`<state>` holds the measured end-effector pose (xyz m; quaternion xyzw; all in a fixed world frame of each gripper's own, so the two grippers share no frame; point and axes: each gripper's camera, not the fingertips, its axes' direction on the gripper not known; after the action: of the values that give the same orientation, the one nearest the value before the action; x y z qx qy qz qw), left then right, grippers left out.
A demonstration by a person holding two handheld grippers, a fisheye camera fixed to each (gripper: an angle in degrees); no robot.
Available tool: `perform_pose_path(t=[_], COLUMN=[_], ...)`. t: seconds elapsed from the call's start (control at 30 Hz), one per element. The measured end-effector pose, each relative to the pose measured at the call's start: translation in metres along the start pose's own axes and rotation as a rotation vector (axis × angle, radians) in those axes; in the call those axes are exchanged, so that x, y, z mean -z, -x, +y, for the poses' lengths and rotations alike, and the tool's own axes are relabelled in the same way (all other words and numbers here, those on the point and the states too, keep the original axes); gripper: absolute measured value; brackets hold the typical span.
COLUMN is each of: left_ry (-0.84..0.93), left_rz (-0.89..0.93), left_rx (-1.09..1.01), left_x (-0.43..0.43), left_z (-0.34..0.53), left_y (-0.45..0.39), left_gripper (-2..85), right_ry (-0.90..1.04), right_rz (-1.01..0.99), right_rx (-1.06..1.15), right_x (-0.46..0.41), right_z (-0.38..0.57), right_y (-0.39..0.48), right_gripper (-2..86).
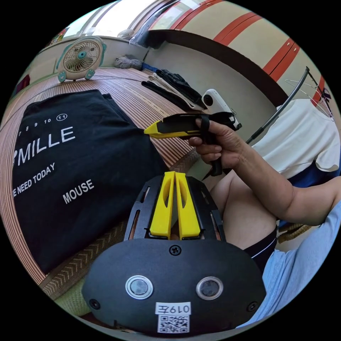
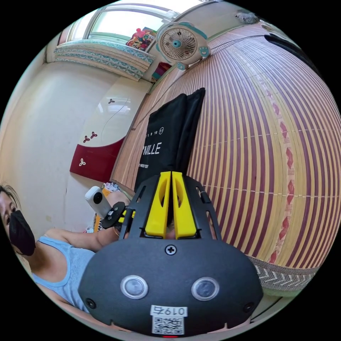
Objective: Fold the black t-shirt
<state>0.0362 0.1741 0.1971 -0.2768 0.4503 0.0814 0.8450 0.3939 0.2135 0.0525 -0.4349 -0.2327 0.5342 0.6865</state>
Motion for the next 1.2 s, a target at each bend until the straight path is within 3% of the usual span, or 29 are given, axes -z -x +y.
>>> perform_pose_path(t=[0.2,0.4,0.6,0.73,0.8,0.97,1.2], left_ry=[-0.001,-0.001,0.002,0.013,0.018,0.02,0.026], left_rz=[0.012,0.01,-0.001,-0.047,-0.069,-0.062,-0.046], left_rx=[-0.001,-0.008,-0.025,-0.067,-0.088,-0.089,-0.084], left_x=[-0.003,-0.006,-0.008,-0.011,-0.013,-0.014,-0.015], left_z=[0.006,0.01,0.014,0.014,0.014,0.014,0.013], left_y=[-0.004,-0.009,-0.015,-0.023,-0.028,-0.028,-0.027], left_gripper=[0.9,0.8,0.7,0.7,0.7,0.8,0.8], right_ry=[0.006,-0.018,0.098,0.157,0.149,0.146,0.048], right_rz=[-0.034,0.034,0.279,0.6,0.657,0.381,0.166], right_rx=[0.007,0.182,0.37,0.578,0.581,0.413,0.167], right_x=[0.001,0.01,-0.014,-0.049,-0.063,-0.065,-0.039], right_z=[-0.012,-0.052,-0.11,-0.133,-0.144,-0.201,-0.244], right_y=[0.003,0.043,0.085,0.12,0.12,0.085,0.022], right_gripper=[0.0,2.6,2.3,0.5,0.8,7.9,7.6])
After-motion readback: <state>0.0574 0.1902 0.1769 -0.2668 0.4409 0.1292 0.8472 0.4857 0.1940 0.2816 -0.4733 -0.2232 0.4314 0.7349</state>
